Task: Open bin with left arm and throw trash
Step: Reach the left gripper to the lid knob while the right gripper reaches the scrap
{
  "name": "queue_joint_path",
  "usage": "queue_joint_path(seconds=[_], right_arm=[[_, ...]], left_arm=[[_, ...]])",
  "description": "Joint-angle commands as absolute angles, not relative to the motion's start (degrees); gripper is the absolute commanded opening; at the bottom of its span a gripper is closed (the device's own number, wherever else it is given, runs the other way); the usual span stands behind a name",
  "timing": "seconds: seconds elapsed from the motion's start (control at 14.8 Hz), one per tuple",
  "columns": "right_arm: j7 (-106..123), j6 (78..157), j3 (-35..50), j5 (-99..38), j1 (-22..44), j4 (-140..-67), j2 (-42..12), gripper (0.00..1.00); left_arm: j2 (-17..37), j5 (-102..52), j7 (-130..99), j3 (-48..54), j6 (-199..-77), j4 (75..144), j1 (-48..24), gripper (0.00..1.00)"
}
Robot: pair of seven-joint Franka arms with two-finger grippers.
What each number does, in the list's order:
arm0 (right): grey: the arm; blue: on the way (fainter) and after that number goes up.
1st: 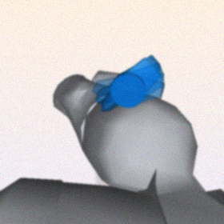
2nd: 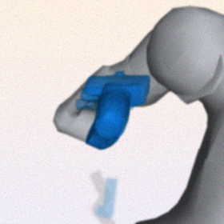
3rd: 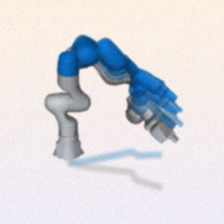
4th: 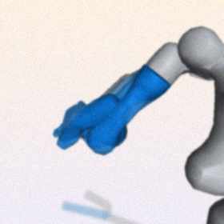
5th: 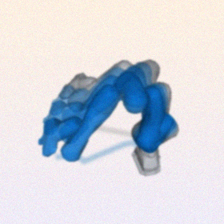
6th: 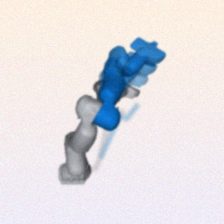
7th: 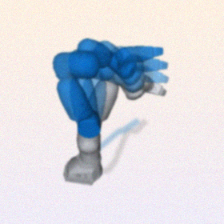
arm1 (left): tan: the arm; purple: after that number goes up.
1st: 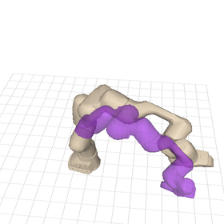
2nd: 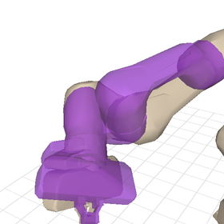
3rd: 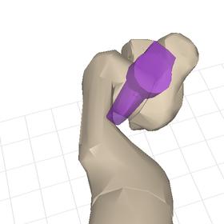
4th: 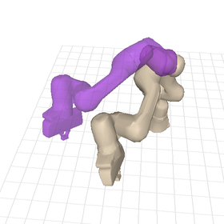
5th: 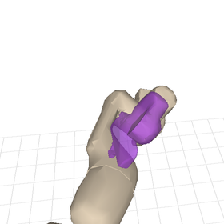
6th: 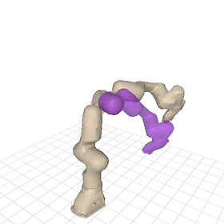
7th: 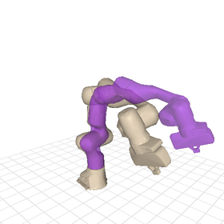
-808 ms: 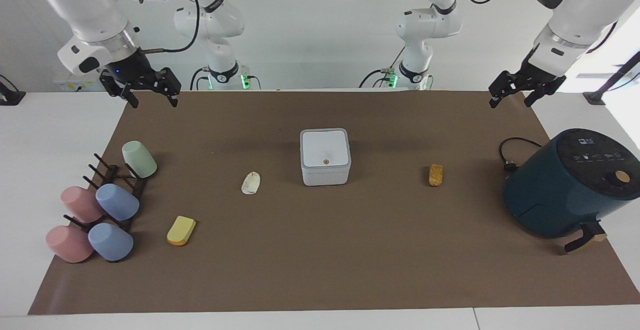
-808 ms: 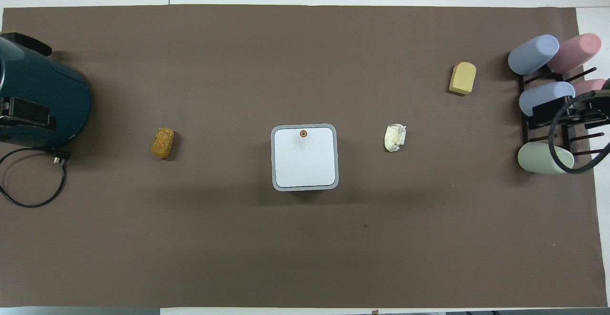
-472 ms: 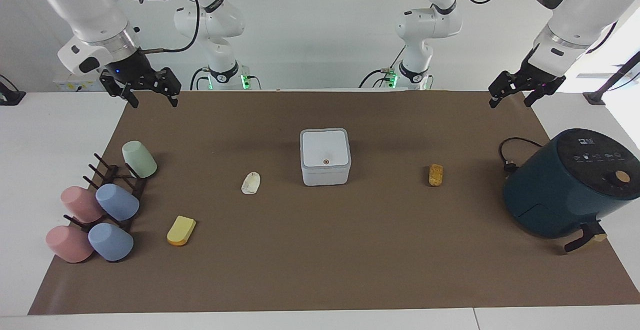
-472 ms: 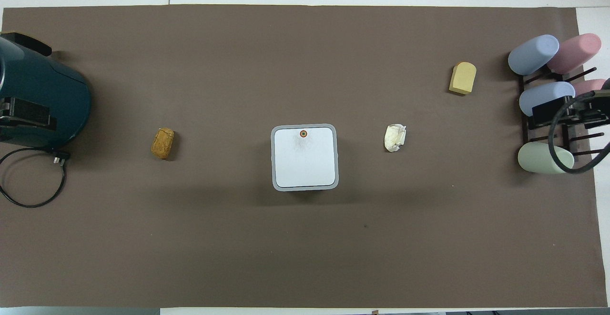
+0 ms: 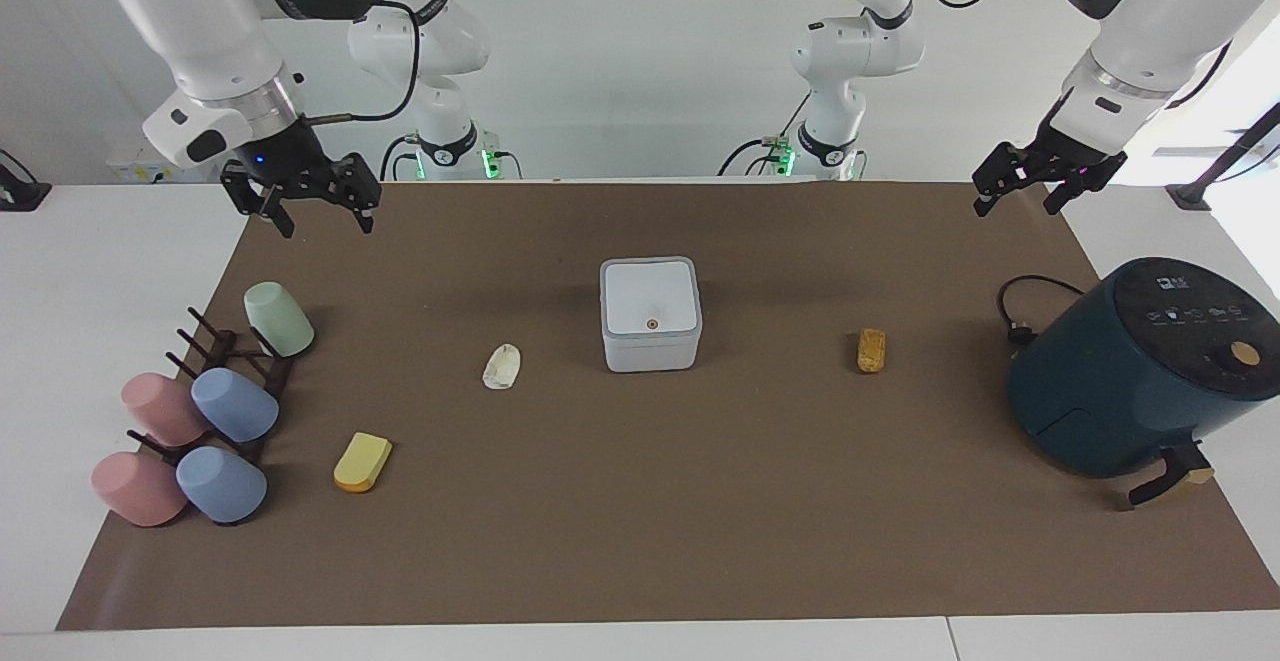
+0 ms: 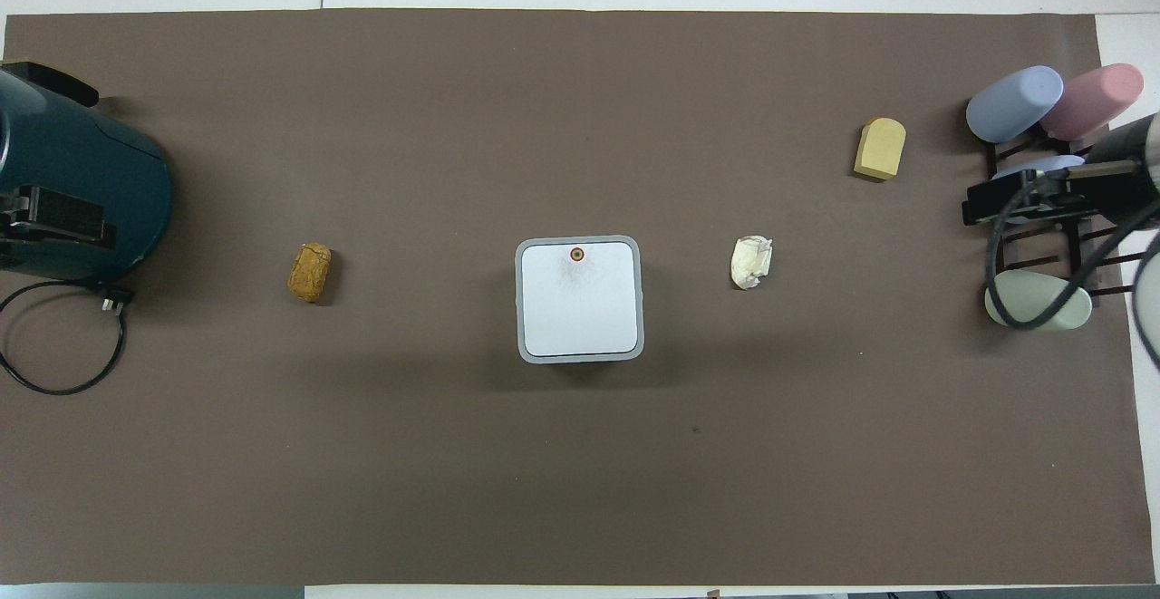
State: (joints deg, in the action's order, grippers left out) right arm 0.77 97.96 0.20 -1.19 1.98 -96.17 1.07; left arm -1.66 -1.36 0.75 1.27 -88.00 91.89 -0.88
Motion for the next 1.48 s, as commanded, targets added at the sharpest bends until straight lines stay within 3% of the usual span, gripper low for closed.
queue_joint_path(seconds=[0.0,0.07,0.34,0.54,0.74,1.01,1.28,1.41], right_arm=[[-1.91,105.1,0.35,-1.76,4.65,-102.73,1.59,1.0],[-4.02,107.55,0.7,-2.98,5.79,-104.22,0.45,1.0],[-5.01,119.93,0.7,-5.1,8.26,-113.44,-2.28,1.0],[-6.32,128.56,0.7,-7.81,9.05,-119.43,-4.12,1.0],[-6.59,134.46,0.7,-14.39,9.4,-121.81,-6.05,1.0],[-5.89,138.94,0.7,-15.2,9.76,-121.9,-11.06,0.99],[-6.42,139.92,0.7,-15.38,10.9,-121.9,-13.97,0.8],[-7.03,139.75,0.7,-15.47,11.07,-121.82,-14.06,0.8]], left_arm=[[-4.3,-0.35,-4.02,1.05,-89.03,95.62,-6.13,0.43],[-5.0,-0.35,-5.96,1.05,-89.56,96.93,-8.68,0.01],[-10.09,-0.35,-9.82,1.14,-101.57,108.25,-18.78,0.0],[-9.68,-0.61,-18.7,1.23,-110.89,112.32,-25.82,0.0],[-6.51,-0.7,-23.45,1.23,-122.13,114.69,-31.1,0.0],[1.56,-0.7,-28.72,1.23,-131.2,114.35,-36.46,0.0],[8.43,-0.7,-35.77,1.23,-140.6,113.38,-38.49,0.0],[10.71,-0.7,-35.77,1.14,-143.16,112.24,-39.02,0.0]])
